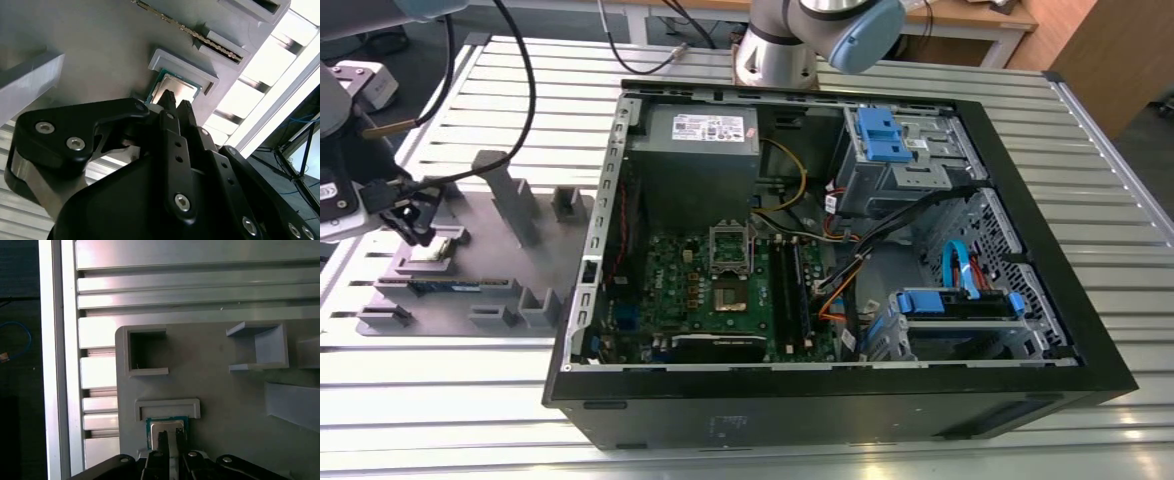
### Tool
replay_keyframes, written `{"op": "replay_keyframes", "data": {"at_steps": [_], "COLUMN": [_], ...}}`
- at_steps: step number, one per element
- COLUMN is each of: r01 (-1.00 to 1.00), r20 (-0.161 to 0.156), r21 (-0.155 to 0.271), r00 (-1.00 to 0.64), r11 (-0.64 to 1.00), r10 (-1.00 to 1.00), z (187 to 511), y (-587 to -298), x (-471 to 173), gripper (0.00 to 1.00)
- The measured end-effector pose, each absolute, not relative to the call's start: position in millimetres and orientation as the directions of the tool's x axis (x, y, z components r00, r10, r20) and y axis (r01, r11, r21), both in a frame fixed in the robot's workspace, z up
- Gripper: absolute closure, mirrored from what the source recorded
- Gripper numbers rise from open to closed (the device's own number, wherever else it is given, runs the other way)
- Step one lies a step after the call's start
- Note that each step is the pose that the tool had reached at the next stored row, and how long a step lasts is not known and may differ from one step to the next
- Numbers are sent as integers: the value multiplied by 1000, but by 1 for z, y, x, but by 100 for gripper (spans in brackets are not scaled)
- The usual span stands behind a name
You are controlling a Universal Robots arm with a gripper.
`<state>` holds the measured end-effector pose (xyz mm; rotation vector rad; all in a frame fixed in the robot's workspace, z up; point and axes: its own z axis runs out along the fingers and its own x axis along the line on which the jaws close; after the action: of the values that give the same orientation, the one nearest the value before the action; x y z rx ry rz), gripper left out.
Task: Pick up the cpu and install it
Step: 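Pick up the cpu and move it towards the insertion slot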
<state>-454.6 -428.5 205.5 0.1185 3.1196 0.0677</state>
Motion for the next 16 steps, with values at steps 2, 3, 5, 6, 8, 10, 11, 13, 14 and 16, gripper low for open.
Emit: {"op": "replay_keyframes", "data": {"at_steps": [2,3,5,6,8,10,11,13,14,16], "r01": [75,75,75,75,75,75,75,75,75,72], "r20": [-17,-18,-18,-17,-18,-17,-18,-18,-18,-18], "r21": [44,44,43,43,42,42,42,42,42,42], "r00": [-997,-997,-997,-997,-997,-997,-997,-997,-997,-997], "r11": [996,996,996,996,996,996,996,996,996,997], "r10": [76,76,76,76,76,76,76,76,76,72], "z": [205,205,205,205,205,205,205,205,204,202], "y": [-429,-429,-429,-430,-430,-430,-430,-430,-430,-430], "x": [-455,-455,-455,-455,-455,-455,-455,-455,-455,-455], "gripper": [77,71,59,53,47,41,41,41,41,41]}}
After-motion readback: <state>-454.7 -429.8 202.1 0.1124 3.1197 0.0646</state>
